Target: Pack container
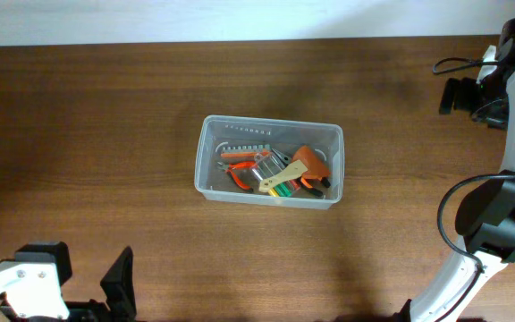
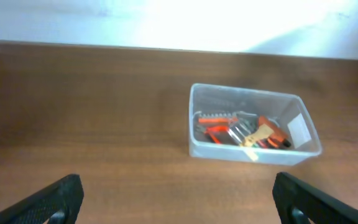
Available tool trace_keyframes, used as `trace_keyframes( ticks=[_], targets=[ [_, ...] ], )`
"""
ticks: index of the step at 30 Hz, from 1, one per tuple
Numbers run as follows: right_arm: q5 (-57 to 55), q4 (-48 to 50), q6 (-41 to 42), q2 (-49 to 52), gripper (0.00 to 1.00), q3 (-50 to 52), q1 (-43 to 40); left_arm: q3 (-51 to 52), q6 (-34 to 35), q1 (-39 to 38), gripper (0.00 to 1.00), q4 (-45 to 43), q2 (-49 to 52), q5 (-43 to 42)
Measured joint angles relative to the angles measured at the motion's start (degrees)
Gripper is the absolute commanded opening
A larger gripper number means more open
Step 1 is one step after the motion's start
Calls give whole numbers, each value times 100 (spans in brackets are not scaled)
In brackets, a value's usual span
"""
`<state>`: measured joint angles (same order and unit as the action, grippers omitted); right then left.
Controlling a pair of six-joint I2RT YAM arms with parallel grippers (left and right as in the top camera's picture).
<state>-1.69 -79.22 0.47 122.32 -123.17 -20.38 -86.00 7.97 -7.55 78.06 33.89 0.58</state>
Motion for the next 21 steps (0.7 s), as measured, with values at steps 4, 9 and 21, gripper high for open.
trace_keyframes(
  ticks=[4,9,21],
  targets=[
    [0,0,-7,0,99,0,0,549,-605,352,99,-935,-385,-238],
    [0,0,-4,0,99,0,0,1738,-1786,763,99,-1792,-1443,-874],
    [-2,-2,-4,0,99,0,0,4245,-2691,1152,99,-3945,-2653,-1220]
  ],
)
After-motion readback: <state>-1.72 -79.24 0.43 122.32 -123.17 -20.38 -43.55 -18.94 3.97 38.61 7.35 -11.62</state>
